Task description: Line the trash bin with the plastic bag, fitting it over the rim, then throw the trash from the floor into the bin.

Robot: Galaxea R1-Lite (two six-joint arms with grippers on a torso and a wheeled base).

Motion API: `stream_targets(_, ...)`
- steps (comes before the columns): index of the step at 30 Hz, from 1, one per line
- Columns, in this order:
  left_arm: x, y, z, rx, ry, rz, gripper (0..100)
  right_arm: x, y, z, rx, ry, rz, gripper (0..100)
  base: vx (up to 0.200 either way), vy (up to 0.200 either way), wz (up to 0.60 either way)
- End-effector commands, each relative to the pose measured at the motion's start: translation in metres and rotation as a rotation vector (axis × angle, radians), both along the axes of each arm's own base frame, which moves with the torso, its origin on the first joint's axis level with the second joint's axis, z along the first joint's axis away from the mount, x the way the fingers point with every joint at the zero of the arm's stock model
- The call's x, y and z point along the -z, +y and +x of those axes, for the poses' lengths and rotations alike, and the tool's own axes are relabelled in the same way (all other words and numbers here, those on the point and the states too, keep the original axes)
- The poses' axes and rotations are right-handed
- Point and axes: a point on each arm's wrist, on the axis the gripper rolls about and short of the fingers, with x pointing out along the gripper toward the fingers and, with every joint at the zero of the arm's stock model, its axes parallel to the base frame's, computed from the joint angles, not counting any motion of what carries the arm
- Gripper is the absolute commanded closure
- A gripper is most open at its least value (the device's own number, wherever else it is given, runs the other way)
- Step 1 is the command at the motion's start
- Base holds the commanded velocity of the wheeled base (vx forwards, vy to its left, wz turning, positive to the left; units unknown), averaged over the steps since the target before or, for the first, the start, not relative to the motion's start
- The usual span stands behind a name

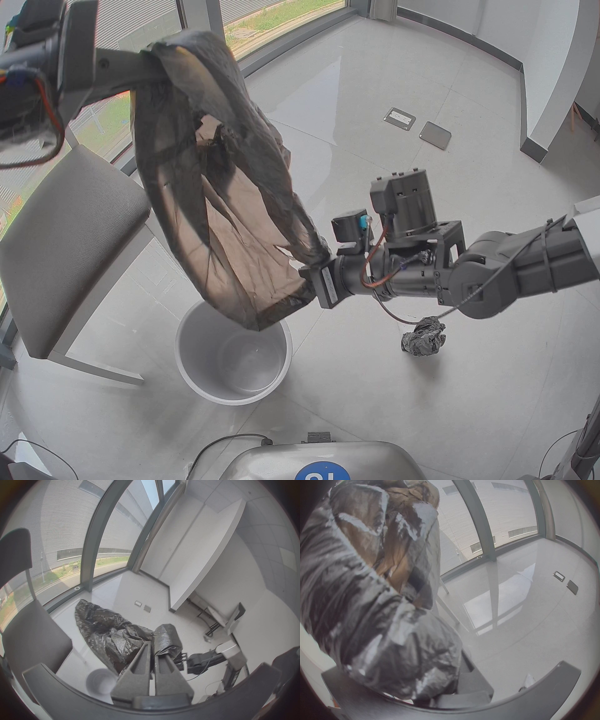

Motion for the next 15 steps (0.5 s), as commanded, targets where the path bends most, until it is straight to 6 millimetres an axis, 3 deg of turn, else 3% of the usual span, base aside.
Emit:
stream_targets(1,0.037,0.002,0.001,-0.075,0.154,0.183,100,0.001,-0.027,-0.044,-0.04,0.04,-0.054,100,0.0,0.0,0.0)
stream_targets(10,0.089,0.02,-0.016,-0.077,0.334,0.384,100,0.037,-0.013,-0.081,-0.172,0.116,-0.183,100,0.0,0.0,0.0)
stream_targets(15,0.109,0.02,-0.016,-0.08,0.39,0.441,100,0.055,-0.011,-0.086,-0.228,0.149,-0.226,100,0.0,0.0,0.0)
